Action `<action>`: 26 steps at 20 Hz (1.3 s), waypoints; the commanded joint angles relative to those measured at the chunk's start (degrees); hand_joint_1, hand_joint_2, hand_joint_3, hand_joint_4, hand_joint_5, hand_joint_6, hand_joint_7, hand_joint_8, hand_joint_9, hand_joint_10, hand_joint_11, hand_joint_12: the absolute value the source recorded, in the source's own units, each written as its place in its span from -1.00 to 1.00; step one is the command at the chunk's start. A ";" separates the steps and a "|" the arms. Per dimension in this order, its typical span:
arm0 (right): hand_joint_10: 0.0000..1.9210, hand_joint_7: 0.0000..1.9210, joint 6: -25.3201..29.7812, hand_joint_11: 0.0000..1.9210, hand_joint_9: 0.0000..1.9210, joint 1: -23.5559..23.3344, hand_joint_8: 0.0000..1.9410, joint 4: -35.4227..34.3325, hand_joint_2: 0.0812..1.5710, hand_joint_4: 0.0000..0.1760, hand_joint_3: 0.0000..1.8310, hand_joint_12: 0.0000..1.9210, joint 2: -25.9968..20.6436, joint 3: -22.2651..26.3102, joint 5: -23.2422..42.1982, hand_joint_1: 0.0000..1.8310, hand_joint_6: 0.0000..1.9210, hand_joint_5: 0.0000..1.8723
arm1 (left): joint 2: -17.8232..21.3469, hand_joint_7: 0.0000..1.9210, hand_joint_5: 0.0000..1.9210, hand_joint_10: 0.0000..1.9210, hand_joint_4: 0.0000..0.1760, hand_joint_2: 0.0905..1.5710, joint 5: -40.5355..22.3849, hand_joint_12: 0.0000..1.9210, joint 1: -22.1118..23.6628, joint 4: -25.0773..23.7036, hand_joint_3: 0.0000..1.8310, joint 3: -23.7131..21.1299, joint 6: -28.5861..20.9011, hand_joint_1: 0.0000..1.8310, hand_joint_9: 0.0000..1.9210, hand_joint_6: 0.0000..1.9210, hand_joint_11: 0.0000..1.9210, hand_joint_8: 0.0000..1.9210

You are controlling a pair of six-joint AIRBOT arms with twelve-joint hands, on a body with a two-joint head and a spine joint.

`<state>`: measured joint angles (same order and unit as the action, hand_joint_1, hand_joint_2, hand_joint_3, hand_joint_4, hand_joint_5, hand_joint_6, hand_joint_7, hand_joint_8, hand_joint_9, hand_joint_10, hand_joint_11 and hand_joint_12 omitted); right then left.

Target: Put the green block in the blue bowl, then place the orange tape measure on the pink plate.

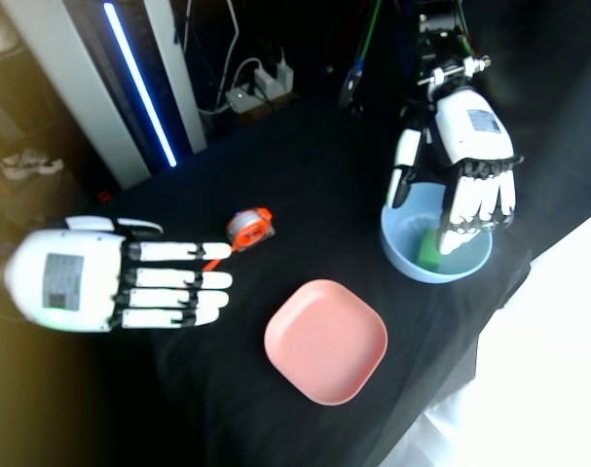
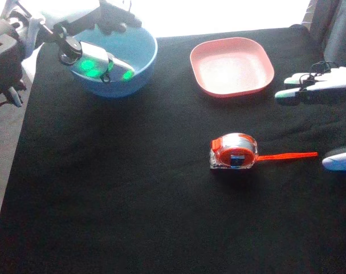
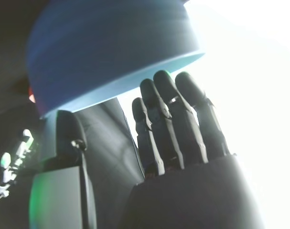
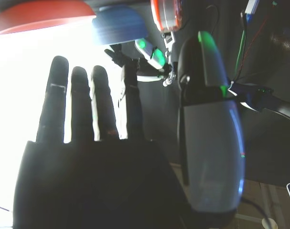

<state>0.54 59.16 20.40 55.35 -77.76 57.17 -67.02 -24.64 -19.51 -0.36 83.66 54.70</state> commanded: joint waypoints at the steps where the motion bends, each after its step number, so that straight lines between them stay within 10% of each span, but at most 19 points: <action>1: -1.00 -0.82 0.97 -1.00 -0.88 -0.60 -1.00 -2.68 0.28 0.37 -1.00 -0.32 0.14 -0.09 6.23 0.05 -1.00 -0.64 | 1.39 -0.47 -0.53 -0.67 -0.26 0.15 -10.01 0.39 0.76 -0.15 -1.00 -0.79 0.07 -0.12 -0.50 -1.00 -0.91 -1.00; 2: -1.00 -0.81 1.21 -1.00 -0.87 -0.61 -1.00 -2.81 0.27 0.11 -1.00 -0.26 0.13 -0.09 6.24 0.06 -1.00 -0.63 | 2.80 -0.46 -0.55 -0.78 -0.15 0.19 -12.43 0.35 0.46 -0.93 -1.00 -2.65 0.06 -0.10 -0.47 -1.00 -0.91 -1.00; 4: -1.00 -0.81 1.23 -1.00 -0.87 -0.67 -1.00 -4.01 0.25 -0.12 -1.00 -0.47 0.12 -0.11 6.93 0.06 -1.00 -0.62 | 6.37 -0.38 -0.51 -0.88 -0.70 0.15 -19.90 0.29 -2.28 -1.03 -1.00 -7.10 0.03 -0.03 -0.38 -1.00 -0.77 -0.99; 7: -1.00 -0.83 1.23 -1.00 -0.89 -1.37 -1.00 -5.66 0.30 -0.30 -1.00 -0.50 0.09 -0.20 8.88 -0.08 -1.00 -0.62 | 11.64 -0.51 -0.58 -1.00 -0.44 0.11 -32.19 0.02 -10.24 1.04 -1.00 -13.30 -1.62 -0.03 -0.52 -1.00 -0.96 -1.00; 11: -0.99 -0.81 1.48 -1.00 -0.87 -3.20 -1.00 -4.78 0.24 0.38 -1.00 -0.27 0.12 0.17 9.20 -0.02 -1.00 -0.67 | 16.13 -0.75 -0.76 -1.00 0.26 0.09 -46.93 -0.42 -25.47 4.68 -1.00 -17.94 -12.14 0.00 -0.75 -1.00 -1.00 -1.00; 12: -0.99 -0.80 1.70 -1.00 -0.86 -3.67 -1.00 -4.40 0.23 0.16 -1.00 -0.26 0.17 0.22 9.27 0.03 -1.00 -0.66 | 17.26 -0.81 -0.80 -1.00 0.31 0.02 -48.38 -0.55 -27.94 5.24 -1.00 -19.41 -12.11 -0.05 -0.82 -1.00 -1.00 -1.00; 17: -0.98 -0.75 1.99 -0.99 -0.78 -6.72 -0.99 -2.36 0.24 0.47 -1.00 -0.21 1.32 0.17 9.45 -0.04 -0.99 -0.67 | 20.94 -0.95 -0.84 -1.00 0.08 -0.10 -49.45 -0.94 -35.97 5.45 -1.00 -24.43 -12.10 -0.10 -1.00 -1.00 -1.00 -1.00; 18: -0.99 -0.71 1.99 -0.97 -0.72 -8.56 -1.00 -0.83 0.23 0.27 -1.00 -0.18 2.20 0.10 9.11 -0.03 -1.00 -0.63 | 21.41 -0.96 -0.86 -1.00 0.52 -0.11 -48.92 -0.99 -37.39 5.47 -1.00 -25.30 -12.12 -0.16 -1.00 -1.00 -1.00 -1.00; 19: -1.00 -0.70 1.99 -0.97 -0.70 -9.91 -1.00 0.49 0.24 0.32 -1.00 -0.12 3.01 0.03 8.64 -0.06 -1.00 -0.63 | 21.58 -0.96 -0.87 -1.00 0.54 -0.12 -48.69 -1.00 -38.32 5.66 -1.00 -25.72 -12.13 -0.13 -1.00 -1.00 -1.00 -1.00; 20: -1.00 -0.71 1.99 -0.99 -0.70 -10.82 -1.00 1.65 0.23 0.57 -1.00 -0.07 3.67 -0.11 8.25 -0.08 -1.00 -0.64 | 21.59 -0.97 -0.87 -1.00 0.42 -0.10 -48.53 -1.00 -38.89 5.88 -1.00 -25.91 -12.14 -0.09 -1.00 -1.00 -1.00 -1.00; 22: -1.00 -0.76 2.04 -1.00 -0.80 -12.43 -1.00 3.81 0.24 0.96 -1.00 -0.21 5.49 -0.68 7.29 -0.03 -1.00 -0.68 | 21.45 -0.97 -0.86 -0.99 -0.44 -0.05 -48.41 -0.96 -39.99 6.80 -0.99 -26.24 -12.14 -0.10 -0.97 -1.00 -0.92 -1.00; 24: -1.00 -0.76 2.69 -1.00 -0.80 -12.84 -1.00 4.92 0.16 0.51 -1.00 -0.05 6.89 -1.28 6.43 0.02 -0.99 -0.63 | 20.96 -0.98 -0.86 -0.99 -0.70 -0.04 -48.71 -0.96 -40.48 7.49 -0.99 -26.36 -12.15 -0.08 -0.98 -1.00 -0.92 -1.00; 26: -1.00 -0.75 3.10 -1.00 -0.79 -12.87 -1.00 5.43 0.12 0.27 -1.00 0.10 8.10 -1.92 5.51 0.06 -1.00 -0.60 | 20.54 -0.97 -0.88 -1.00 -0.43 -0.03 -48.96 -0.96 -40.76 7.90 -0.99 -26.36 -12.17 -0.10 -0.98 -1.00 -0.93 -1.00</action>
<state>2.98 47.27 28.93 63.53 -79.72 57.19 -46.50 -66.35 -60.47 6.70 57.32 42.81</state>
